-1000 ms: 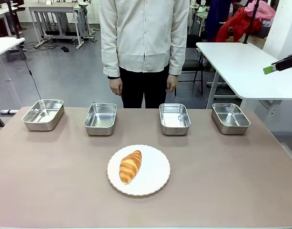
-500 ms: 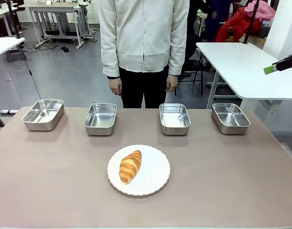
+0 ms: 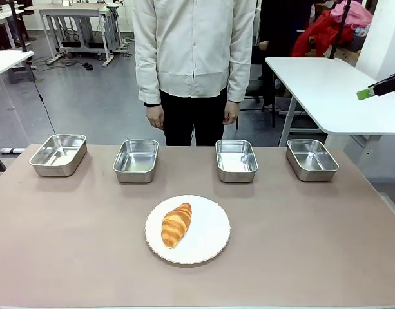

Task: Place the bread in the container.
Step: Place the Butter Roll into the Airtight Container indicated by the human.

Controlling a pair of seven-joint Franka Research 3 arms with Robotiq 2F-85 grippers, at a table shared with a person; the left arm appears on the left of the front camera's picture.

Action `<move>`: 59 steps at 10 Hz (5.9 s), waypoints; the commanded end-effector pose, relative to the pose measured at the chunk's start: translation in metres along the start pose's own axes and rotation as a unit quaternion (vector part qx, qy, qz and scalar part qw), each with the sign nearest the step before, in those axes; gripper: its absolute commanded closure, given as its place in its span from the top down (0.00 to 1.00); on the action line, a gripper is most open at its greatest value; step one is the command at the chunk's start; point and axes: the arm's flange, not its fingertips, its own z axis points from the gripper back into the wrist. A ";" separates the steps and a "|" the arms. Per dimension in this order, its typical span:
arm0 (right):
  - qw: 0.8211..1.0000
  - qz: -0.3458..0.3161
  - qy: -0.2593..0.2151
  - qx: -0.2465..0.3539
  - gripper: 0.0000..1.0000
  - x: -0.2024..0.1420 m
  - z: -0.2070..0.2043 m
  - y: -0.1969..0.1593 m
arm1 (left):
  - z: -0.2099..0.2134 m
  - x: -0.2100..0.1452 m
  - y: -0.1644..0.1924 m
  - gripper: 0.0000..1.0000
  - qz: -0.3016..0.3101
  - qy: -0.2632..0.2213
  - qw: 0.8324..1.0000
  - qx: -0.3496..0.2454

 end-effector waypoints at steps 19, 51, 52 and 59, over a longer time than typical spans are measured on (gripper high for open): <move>1.000 0.000 -0.002 0.001 1.00 0.001 0.001 0.001 | 0.001 0.000 0.000 1.00 0.000 -0.001 1.000 0.000; 1.000 0.000 -0.002 0.001 1.00 0.001 0.001 0.001 | 0.001 0.000 0.000 1.00 0.000 -0.001 1.000 0.000; 1.000 0.000 -0.002 0.001 1.00 0.001 0.001 0.001 | 0.001 0.000 0.000 1.00 0.000 -0.001 1.000 0.000; 1.000 0.000 -0.002 0.001 1.00 0.001 0.001 0.001 | 0.001 0.000 0.000 1.00 0.000 -0.001 1.000 0.000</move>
